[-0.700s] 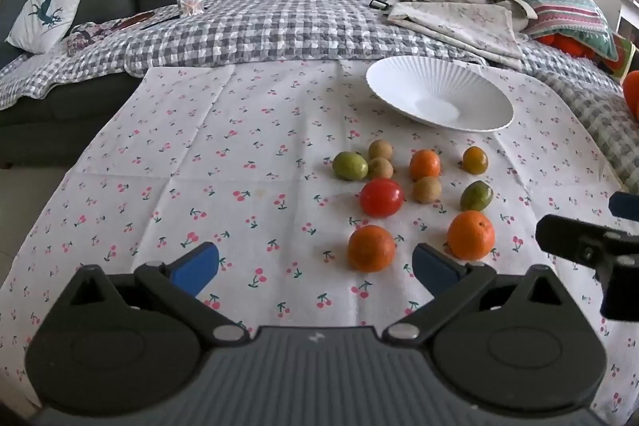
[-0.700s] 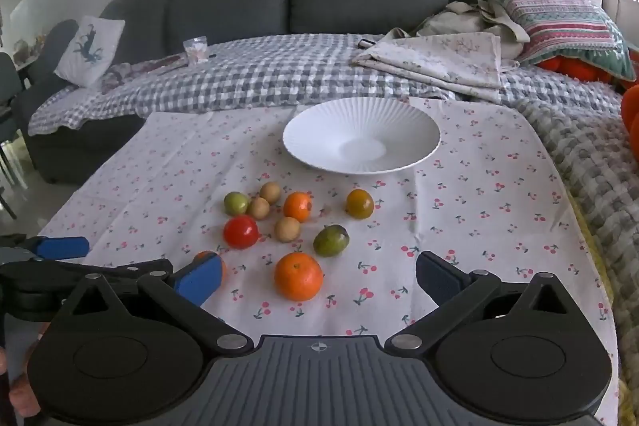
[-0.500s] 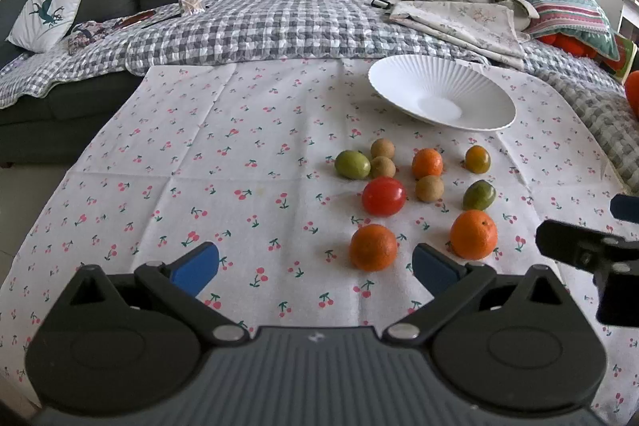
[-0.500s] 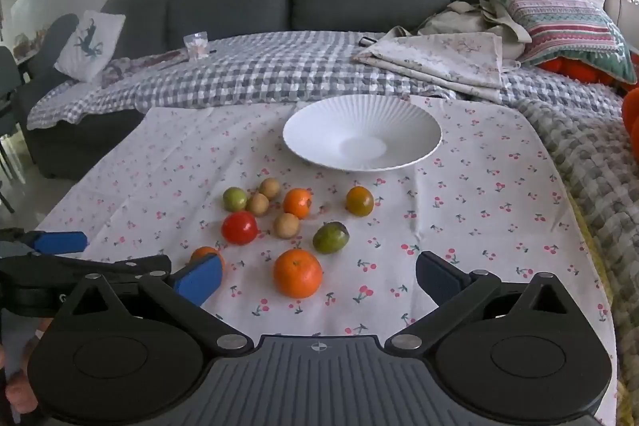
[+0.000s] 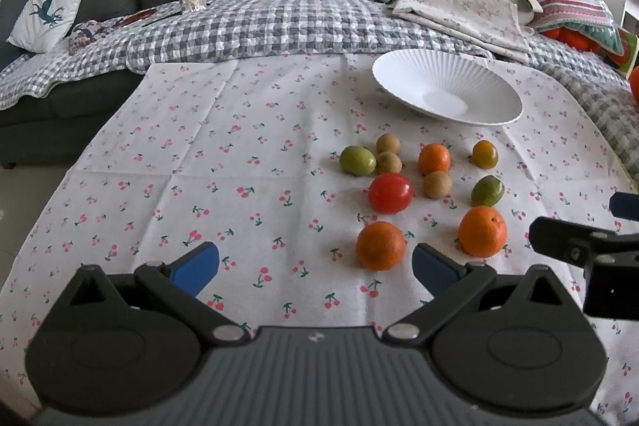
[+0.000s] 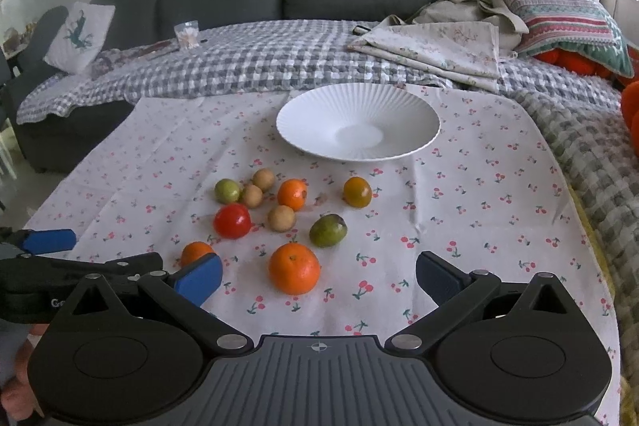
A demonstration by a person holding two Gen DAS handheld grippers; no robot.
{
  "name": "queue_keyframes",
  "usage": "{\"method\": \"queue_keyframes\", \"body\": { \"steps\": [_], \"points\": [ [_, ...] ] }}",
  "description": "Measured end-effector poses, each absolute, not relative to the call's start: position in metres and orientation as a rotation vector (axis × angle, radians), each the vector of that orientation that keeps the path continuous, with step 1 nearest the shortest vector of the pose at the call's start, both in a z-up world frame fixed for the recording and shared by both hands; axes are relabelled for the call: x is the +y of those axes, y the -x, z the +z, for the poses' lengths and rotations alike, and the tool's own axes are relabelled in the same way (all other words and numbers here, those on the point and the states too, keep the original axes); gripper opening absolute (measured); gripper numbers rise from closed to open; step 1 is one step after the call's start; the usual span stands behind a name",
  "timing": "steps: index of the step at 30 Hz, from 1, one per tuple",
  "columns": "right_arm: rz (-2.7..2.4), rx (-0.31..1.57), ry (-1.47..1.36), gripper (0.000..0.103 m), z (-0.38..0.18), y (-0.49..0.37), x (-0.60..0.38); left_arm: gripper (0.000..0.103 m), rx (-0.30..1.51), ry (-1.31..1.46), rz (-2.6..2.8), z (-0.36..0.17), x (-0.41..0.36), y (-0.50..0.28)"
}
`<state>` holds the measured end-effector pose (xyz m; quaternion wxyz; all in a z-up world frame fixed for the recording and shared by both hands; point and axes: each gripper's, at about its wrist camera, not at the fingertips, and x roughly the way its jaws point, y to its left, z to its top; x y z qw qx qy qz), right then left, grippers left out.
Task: Organize fruits
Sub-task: 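Move both tools toward the fruits in front of the white bowl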
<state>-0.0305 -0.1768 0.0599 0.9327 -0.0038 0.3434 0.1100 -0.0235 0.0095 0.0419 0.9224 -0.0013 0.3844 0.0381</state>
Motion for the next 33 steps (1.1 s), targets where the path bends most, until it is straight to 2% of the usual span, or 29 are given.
{"method": "queue_keyframes", "body": {
  "steps": [18, 27, 33],
  "points": [
    [0.256, 0.728, 0.035, 0.103, 0.045, 0.017, -0.164, 0.098, 0.805, -0.023, 0.041, 0.028, 0.011, 0.010],
    [0.297, 0.819, -0.071, 0.103, 0.030, -0.008, -0.175, 0.088, 0.814, -0.057, -0.001, 0.017, 0.005, 0.001],
    [0.330, 0.867, -0.152, 0.102, 0.021, -0.022, -0.182, 0.078, 0.812, -0.076, -0.025, 0.012, 0.000, -0.004]
  ]
}}
